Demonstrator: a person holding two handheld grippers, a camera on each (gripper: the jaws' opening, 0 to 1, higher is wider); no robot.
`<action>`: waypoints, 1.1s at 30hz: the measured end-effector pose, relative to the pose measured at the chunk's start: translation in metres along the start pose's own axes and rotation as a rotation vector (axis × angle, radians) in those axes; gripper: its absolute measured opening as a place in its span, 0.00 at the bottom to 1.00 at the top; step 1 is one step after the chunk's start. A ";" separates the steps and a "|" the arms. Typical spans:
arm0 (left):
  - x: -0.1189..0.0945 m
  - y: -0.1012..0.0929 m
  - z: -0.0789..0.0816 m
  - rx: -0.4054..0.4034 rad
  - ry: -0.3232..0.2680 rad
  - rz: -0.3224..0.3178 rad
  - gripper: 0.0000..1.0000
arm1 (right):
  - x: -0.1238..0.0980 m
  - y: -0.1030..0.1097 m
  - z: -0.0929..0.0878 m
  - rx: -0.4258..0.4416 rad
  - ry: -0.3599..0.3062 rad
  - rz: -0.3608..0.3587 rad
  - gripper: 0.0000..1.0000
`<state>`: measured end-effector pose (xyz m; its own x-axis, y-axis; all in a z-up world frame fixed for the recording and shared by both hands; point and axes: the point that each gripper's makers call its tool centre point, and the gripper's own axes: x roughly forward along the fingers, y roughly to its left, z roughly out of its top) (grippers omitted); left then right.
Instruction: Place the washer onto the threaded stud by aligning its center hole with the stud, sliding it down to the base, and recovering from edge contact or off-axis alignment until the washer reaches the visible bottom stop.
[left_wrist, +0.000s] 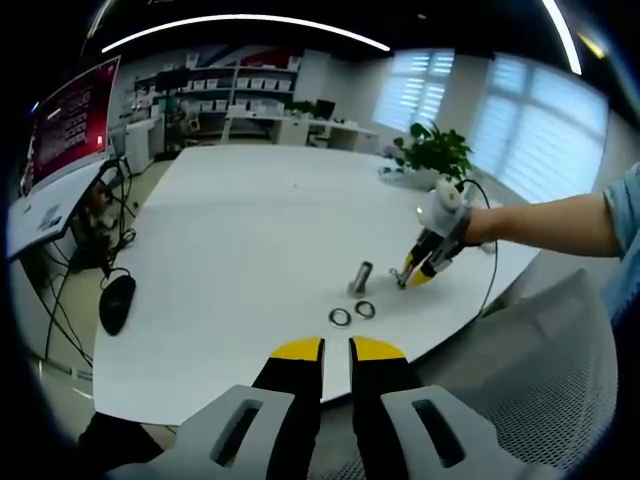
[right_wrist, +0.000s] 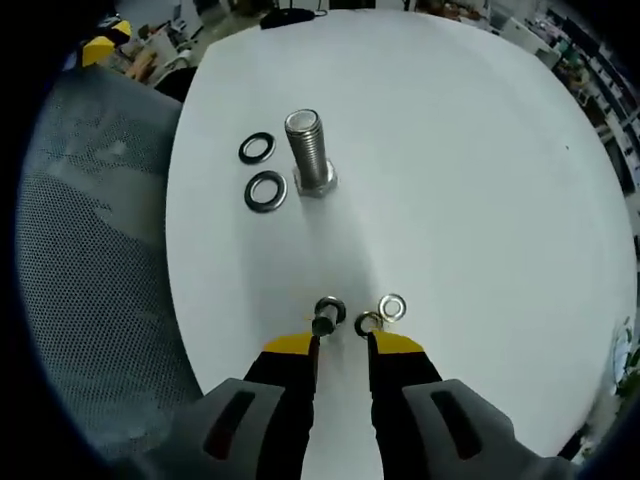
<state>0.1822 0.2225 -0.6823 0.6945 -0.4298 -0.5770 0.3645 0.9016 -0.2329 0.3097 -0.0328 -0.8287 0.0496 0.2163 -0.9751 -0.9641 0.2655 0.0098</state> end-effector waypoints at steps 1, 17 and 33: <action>0.000 0.000 0.000 0.001 0.001 0.001 0.07 | -0.001 -0.003 -0.003 0.009 0.004 -0.002 0.22; 0.000 0.001 -0.001 0.002 0.007 0.002 0.07 | 0.014 -0.015 -0.001 0.013 -0.005 -0.020 0.19; 0.000 0.001 0.000 0.005 0.002 0.002 0.07 | 0.015 -0.014 0.008 0.034 0.008 -0.046 0.16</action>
<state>0.1824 0.2237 -0.6827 0.6943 -0.4275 -0.5790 0.3656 0.9025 -0.2279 0.3262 -0.0260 -0.8417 0.0912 0.1958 -0.9764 -0.9514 0.3068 -0.0273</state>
